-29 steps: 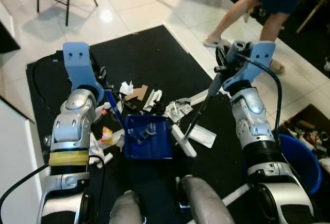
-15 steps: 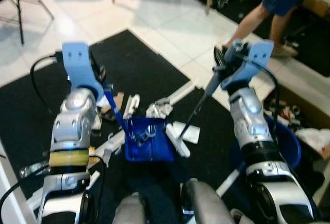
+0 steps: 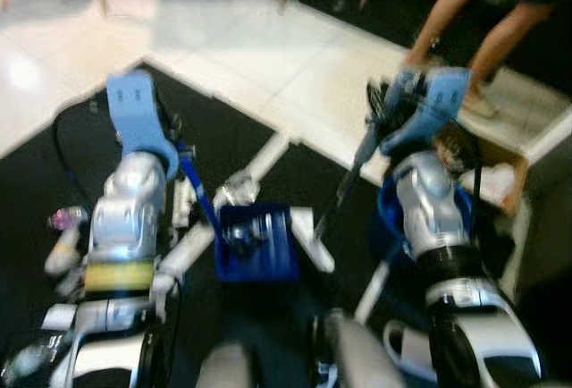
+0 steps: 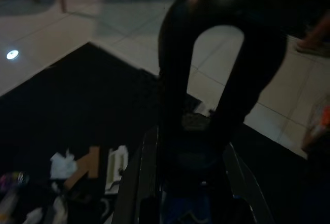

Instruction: Sweep floor

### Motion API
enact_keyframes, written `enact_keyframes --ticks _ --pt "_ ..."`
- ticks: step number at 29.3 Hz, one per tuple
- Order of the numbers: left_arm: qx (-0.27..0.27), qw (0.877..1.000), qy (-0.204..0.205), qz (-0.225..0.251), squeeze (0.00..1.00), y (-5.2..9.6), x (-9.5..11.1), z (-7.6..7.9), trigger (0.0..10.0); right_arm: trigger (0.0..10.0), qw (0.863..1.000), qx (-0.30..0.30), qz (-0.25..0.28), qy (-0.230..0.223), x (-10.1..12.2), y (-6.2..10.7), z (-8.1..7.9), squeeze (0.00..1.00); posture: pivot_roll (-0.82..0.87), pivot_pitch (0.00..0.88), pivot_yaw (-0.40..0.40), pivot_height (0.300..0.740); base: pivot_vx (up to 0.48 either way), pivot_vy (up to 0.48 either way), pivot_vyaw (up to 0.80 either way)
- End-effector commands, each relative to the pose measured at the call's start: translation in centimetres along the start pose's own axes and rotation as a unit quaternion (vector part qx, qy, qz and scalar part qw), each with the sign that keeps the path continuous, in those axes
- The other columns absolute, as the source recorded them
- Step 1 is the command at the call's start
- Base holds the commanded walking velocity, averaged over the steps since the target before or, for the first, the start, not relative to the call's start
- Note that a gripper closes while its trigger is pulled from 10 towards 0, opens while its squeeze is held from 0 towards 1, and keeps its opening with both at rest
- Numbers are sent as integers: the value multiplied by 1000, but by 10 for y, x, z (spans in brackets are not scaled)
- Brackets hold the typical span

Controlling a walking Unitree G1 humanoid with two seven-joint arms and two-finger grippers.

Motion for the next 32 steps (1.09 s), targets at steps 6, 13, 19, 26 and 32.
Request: enact_keyframes --ticks 6,13,19,26,32 --pt "-8 1000 4 16 0 1 7 5 10000 10000 1000 -1 19 4 8 -1 2 0 42 0 -64 740 0 0 -800" --pt "-7 1000 3 15 0 1 6 4 10000 10000 1000 0 19 4 8 -1 1 0 45 0 -64 740 0 0 -800" --pt "-7 1000 3 15 0 0 6 4 10000 10000 1000 0 18 3 7 -2 1 0 46 0 -64 740 0 0 -800" --pt "-7 1000 2 15 0 0 6 4 10000 10000 1000 -1 18 2 7 -2 2 0 47 0 -62 740 0 0 -800" --pt "-7 1000 2 15 0 0 6 5 10000 10000 1000 -1 17 2 6 -2 2 0 46 0 -64 740 0 0 -800"
Point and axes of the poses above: a point about 5 cm out from each wrist's last joint towards the gripper, its own y axis pointing back from the gripper into the wrist, its own x axis along the axis of the wrist's last joint, z = x × y, the point moved 1 cm from there along -y, pointing out of the wrist towards the gripper
